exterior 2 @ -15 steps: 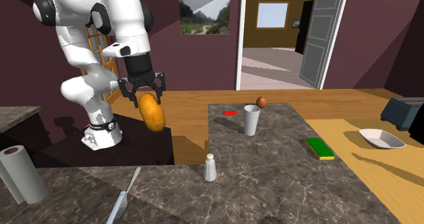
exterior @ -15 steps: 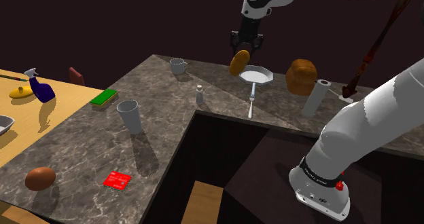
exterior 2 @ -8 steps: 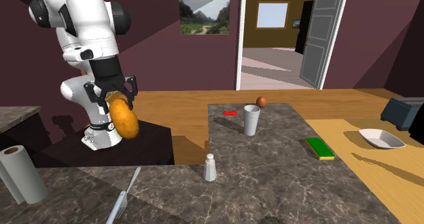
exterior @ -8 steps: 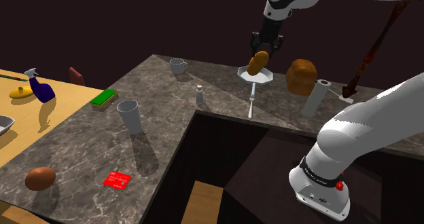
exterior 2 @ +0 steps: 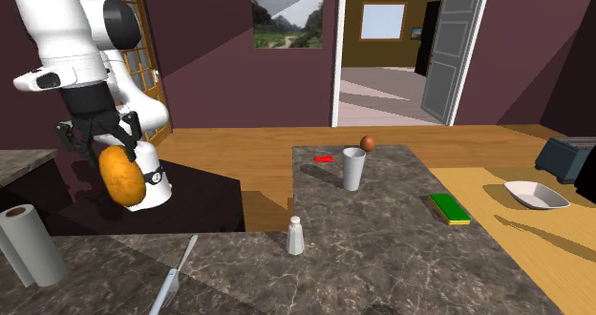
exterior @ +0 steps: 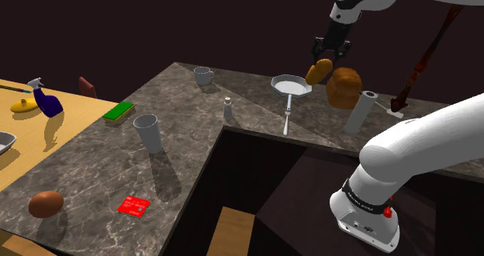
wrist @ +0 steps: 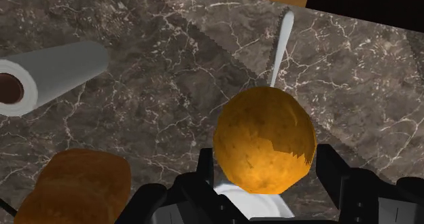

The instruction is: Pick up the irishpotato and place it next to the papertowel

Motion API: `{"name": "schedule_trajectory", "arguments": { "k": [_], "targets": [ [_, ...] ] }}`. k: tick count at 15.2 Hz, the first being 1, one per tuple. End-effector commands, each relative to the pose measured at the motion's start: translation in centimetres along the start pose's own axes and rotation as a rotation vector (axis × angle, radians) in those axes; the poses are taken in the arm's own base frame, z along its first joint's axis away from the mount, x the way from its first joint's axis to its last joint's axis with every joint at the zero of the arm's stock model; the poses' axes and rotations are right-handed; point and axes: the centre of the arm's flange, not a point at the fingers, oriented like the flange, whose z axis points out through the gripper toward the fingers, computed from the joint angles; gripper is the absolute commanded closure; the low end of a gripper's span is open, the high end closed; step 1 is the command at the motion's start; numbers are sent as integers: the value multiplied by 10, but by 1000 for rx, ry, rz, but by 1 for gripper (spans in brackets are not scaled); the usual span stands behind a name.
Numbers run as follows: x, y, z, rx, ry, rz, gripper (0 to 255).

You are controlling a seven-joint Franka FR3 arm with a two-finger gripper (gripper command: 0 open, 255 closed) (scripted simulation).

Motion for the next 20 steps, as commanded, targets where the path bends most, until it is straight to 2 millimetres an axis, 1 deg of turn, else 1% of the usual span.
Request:
{"name": "schedule_trajectory", "arguments": {
  "k": [1, 8, 9, 20],
  "targets": [
    [2, 28, -1, 0, -1, -1, 255],
    [11, 120, -8, 0, -1, -1, 255],
    [12, 136, -9, 0, -1, -1, 255],
    [9, 140, 49, 0, -1, -1, 255]
  ]
}}
